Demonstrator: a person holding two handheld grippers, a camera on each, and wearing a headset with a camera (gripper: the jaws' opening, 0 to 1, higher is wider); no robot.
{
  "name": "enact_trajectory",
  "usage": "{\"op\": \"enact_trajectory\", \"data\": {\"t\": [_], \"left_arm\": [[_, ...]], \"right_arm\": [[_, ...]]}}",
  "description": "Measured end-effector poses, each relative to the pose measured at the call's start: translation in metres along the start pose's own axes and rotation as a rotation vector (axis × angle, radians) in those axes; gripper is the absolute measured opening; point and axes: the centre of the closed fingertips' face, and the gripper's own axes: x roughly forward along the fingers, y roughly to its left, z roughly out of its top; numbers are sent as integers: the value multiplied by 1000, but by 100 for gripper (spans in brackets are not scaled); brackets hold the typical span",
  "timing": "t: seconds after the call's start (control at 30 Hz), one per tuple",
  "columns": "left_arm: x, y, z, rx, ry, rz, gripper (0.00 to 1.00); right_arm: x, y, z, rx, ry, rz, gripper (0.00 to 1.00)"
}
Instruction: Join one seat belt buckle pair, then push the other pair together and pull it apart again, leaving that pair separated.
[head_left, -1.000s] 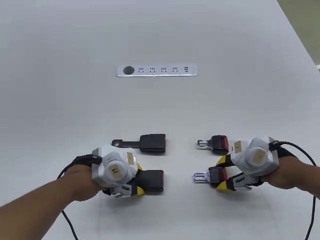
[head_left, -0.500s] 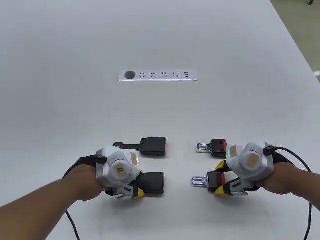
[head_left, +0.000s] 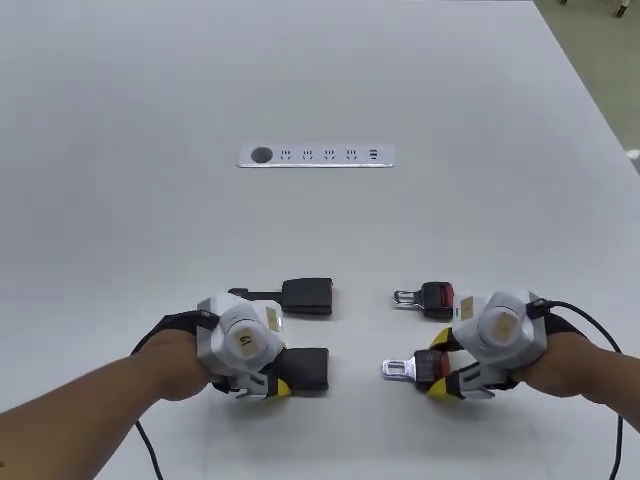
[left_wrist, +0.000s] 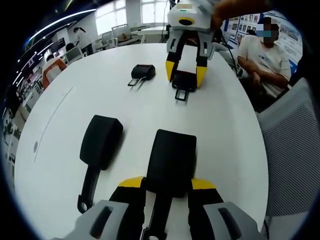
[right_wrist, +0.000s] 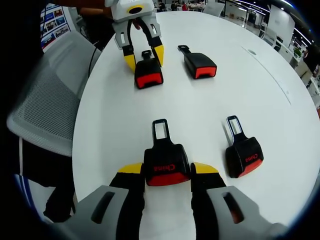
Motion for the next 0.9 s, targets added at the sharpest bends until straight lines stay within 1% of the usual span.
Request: {"op": "enact_trajectory", "data": {"t": [0.1, 0.13, 0.2, 0.37, 0.43, 0.63, 0.77, 0.9], "left_arm": [[0, 0, 0, 3, 2, -2, 34], [0, 0, 0, 3, 3, -2, 34], [1, 1, -1, 4, 5, -3, 34], [0, 0, 0, 8, 10, -6, 34], [1, 1, -1, 8, 12, -7, 34], [1, 1, -1, 10, 20, -7, 34], [1, 1, -2, 12, 25, -8, 34], [1, 1, -2, 13, 28, -8, 34]], "right_arm": [[0, 2, 0, -18, 0, -2, 34], [-1, 3, 0, -37, -2, -4, 34], [-1, 4, 2, -27, -15, -2, 34], [-3, 5, 4, -7, -71, -7, 34], [-1, 4, 6, -1, -89, -10, 34], [4, 7, 13, -15, -115, -6, 34], [9, 10, 21, -27, -131, 0, 34], [16, 8, 24, -29, -150, 4, 34]]}}
